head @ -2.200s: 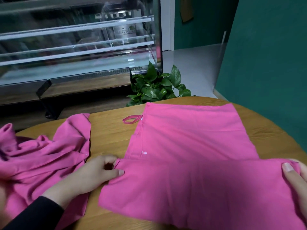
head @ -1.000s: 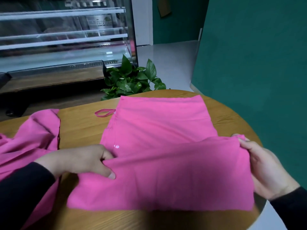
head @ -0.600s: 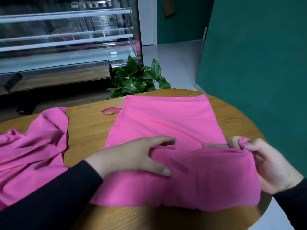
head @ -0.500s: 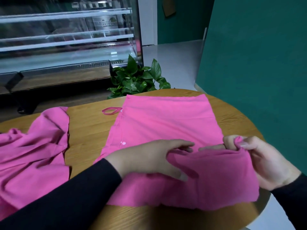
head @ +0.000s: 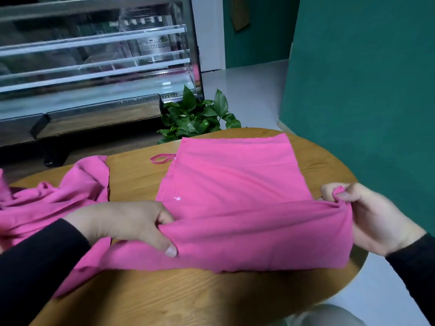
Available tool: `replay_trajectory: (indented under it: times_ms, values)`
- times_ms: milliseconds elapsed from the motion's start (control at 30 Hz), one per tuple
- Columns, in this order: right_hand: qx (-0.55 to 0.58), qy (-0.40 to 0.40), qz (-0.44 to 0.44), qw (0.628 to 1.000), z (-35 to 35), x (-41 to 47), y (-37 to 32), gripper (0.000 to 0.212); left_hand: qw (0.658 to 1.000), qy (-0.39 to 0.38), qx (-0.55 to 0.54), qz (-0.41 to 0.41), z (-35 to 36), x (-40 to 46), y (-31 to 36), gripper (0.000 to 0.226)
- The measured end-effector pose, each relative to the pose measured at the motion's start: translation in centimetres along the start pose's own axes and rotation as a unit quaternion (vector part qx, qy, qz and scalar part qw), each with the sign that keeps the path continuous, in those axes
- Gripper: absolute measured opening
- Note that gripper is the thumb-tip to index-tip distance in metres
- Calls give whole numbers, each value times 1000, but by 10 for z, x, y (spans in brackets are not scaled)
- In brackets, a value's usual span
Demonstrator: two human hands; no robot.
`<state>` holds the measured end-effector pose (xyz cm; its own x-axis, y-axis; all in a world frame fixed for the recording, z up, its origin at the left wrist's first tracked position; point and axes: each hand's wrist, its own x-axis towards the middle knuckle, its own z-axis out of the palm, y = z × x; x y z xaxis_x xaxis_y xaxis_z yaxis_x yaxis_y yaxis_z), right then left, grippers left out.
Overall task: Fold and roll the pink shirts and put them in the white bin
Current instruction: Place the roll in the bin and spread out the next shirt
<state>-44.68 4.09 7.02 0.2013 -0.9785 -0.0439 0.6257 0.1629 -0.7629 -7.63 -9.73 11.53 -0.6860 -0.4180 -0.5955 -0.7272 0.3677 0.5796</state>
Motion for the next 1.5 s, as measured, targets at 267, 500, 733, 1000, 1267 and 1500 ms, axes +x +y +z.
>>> replay_trajectory:
  times_ms: [267,500,733,1000,1267,1500]
  values:
    - [-176,221,-33,959,10,-7,-4,30,995,80,-50,33,-5,-33,-17,23]
    - [-291,286,-56,911,14,-2,-2,30,978,203,-37,32,-1,-34,-17,10]
    - [-320,304,-98,892,18,-18,-4,34,965,259,31,35,-3,-37,-24,15]
    - [-283,256,-69,922,10,-47,2,27,963,247,-61,86,13,-56,-23,27]
    - [-256,183,-20,949,11,-59,-14,23,972,16,-233,41,10,-70,-21,17]
    - [-323,300,-62,896,5,29,-27,30,941,337,-6,24,-47,6,-38,19]
